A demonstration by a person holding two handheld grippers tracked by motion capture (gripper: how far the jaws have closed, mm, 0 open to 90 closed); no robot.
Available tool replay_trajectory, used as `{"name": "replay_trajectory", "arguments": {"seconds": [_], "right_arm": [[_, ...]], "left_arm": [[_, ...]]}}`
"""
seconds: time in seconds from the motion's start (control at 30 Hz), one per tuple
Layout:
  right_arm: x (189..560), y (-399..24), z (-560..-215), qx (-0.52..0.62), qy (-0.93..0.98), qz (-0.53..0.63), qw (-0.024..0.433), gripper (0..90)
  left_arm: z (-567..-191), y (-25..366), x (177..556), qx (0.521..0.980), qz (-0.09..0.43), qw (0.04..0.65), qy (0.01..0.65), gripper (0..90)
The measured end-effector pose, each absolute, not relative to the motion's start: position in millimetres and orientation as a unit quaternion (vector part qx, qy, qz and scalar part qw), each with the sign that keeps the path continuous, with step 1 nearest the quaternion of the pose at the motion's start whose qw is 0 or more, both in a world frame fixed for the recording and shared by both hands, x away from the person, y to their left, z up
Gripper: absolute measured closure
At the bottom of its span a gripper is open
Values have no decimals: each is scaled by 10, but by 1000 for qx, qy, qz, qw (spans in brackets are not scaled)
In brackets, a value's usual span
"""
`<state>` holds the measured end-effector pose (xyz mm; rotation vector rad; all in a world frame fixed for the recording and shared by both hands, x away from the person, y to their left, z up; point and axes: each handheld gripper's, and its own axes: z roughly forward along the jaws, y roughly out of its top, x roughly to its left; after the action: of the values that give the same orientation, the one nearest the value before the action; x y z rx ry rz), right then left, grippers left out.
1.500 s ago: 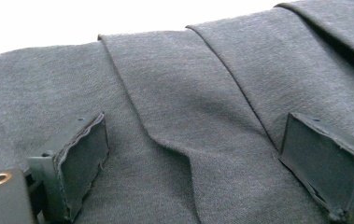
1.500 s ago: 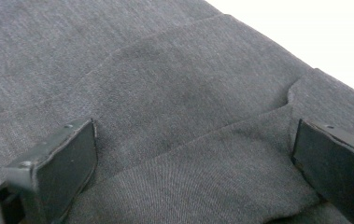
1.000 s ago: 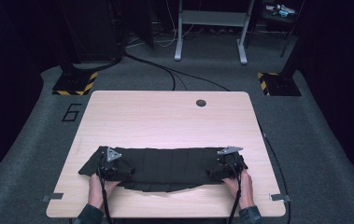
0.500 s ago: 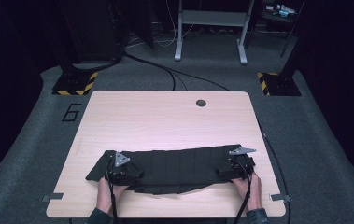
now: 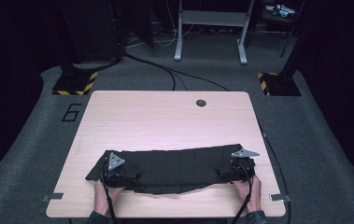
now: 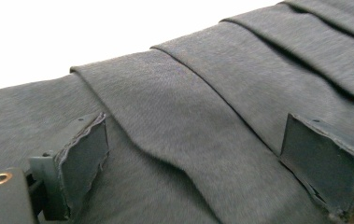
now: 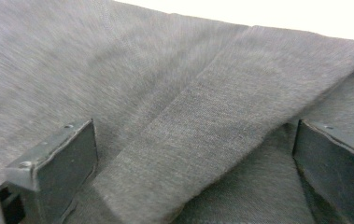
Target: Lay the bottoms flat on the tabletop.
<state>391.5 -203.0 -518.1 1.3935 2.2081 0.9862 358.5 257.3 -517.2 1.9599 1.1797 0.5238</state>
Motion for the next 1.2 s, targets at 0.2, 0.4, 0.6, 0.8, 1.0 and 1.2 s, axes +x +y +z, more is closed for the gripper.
{"name": "replay_trajectory", "arguments": {"seconds": [0.2, 0.4, 0.6, 0.8, 1.0, 1.2], "right_arm": [[3724, -2075, -5040, 487, 763, 387, 177, 55], [3519, -1979, -4966, 463, 779, 381, 181, 126], [3393, -1971, -4973, 465, 780, 380, 178, 177], [3330, -1972, -5048, 461, 782, 380, 176, 272], [3295, -1952, -5040, 455, 783, 379, 190, 402], [3255, -1924, -5025, 446, 786, 373, 210, 554]], "left_arm": [[-5017, 2793, 3361, 748, 215, 408, 477, 73], [-5021, 3004, 3242, 731, 220, 411, 499, 83], [-5062, 3096, 3184, 734, 214, 403, 503, 116], [-5117, 3043, 3193, 755, 203, 390, 487, 166], [-5127, 2968, 3161, 763, 201, 384, 479, 401], [-5095, 2880, 3135, 781, 214, 370, 455, 642]]}}
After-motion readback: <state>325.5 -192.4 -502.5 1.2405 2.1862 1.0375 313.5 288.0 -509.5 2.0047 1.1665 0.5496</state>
